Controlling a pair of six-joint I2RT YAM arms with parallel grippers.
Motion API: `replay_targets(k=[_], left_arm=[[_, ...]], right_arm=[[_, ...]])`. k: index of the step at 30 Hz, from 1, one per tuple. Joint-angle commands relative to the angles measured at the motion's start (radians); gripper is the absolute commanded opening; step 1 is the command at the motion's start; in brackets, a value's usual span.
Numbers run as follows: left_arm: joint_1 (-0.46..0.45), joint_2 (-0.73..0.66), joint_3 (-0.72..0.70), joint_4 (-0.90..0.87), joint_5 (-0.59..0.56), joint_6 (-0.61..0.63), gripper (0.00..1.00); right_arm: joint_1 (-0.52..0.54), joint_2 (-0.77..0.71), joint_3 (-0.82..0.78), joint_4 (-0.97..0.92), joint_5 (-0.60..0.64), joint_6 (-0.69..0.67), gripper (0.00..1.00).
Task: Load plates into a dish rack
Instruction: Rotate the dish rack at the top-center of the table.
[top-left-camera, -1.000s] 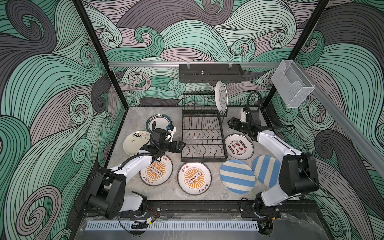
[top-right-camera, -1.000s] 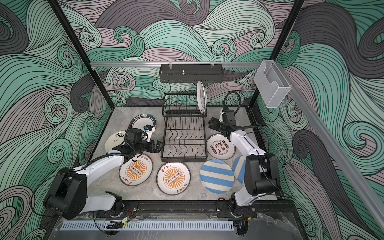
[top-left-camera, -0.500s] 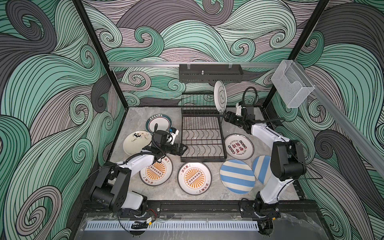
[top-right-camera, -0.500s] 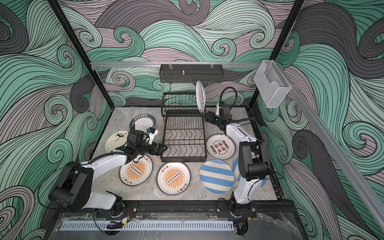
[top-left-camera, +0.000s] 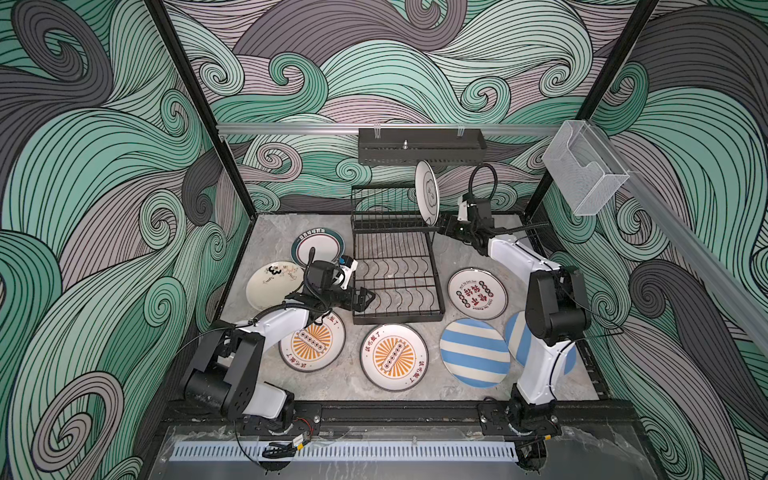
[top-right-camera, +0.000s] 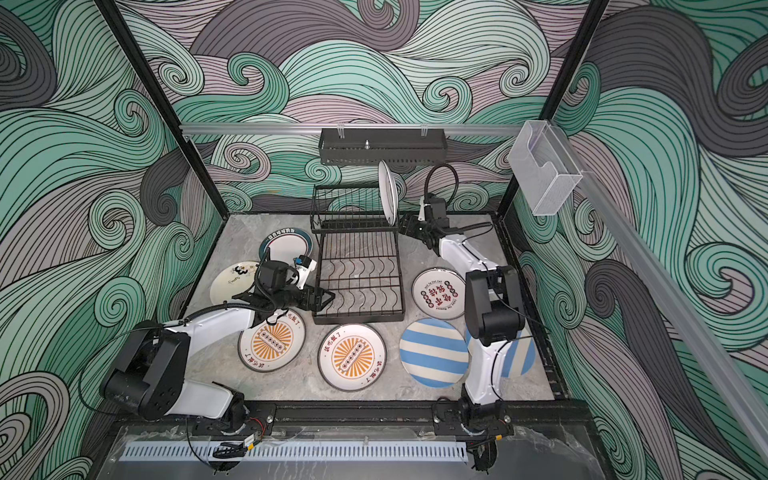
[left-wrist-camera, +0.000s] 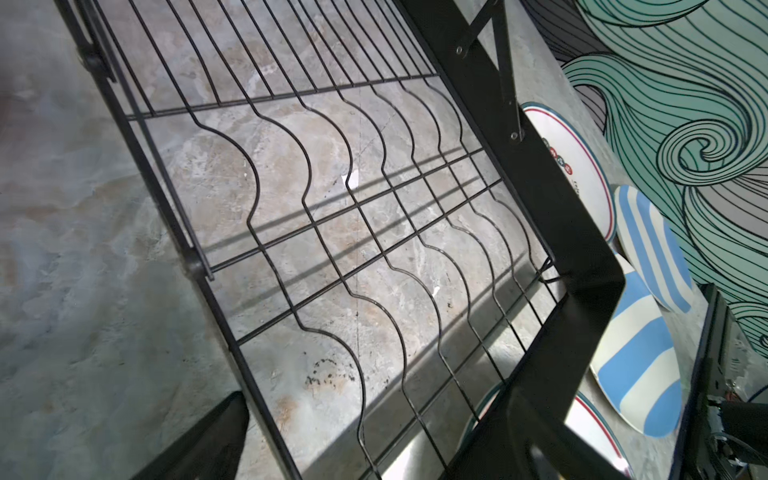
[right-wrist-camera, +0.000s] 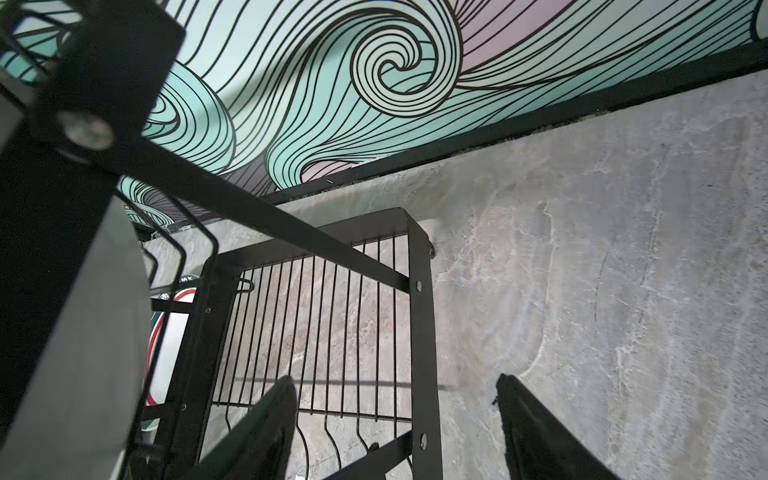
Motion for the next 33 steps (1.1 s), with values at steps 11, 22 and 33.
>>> replay_targets(k=[11,22,33], left_arm=[[-0.014,0.015,0.024,-0.016,-0.018,0.033,0.99],[-0.014,-0.065,0.016,-0.055,-0.096,0.045,0.98],[-0.013,-0.109,-0.020,-0.048,-0.111,0.032,0.99]], right_arm=[[0.045,-0.052,0.070,-0.136,0.151,-0.073,0.77],[0.040,-0.570,-0.108,-0.397,0.369,-0.194,0.76],[0.221,-0.496,0.053,-0.353,0.385,-0.291,0.75]])
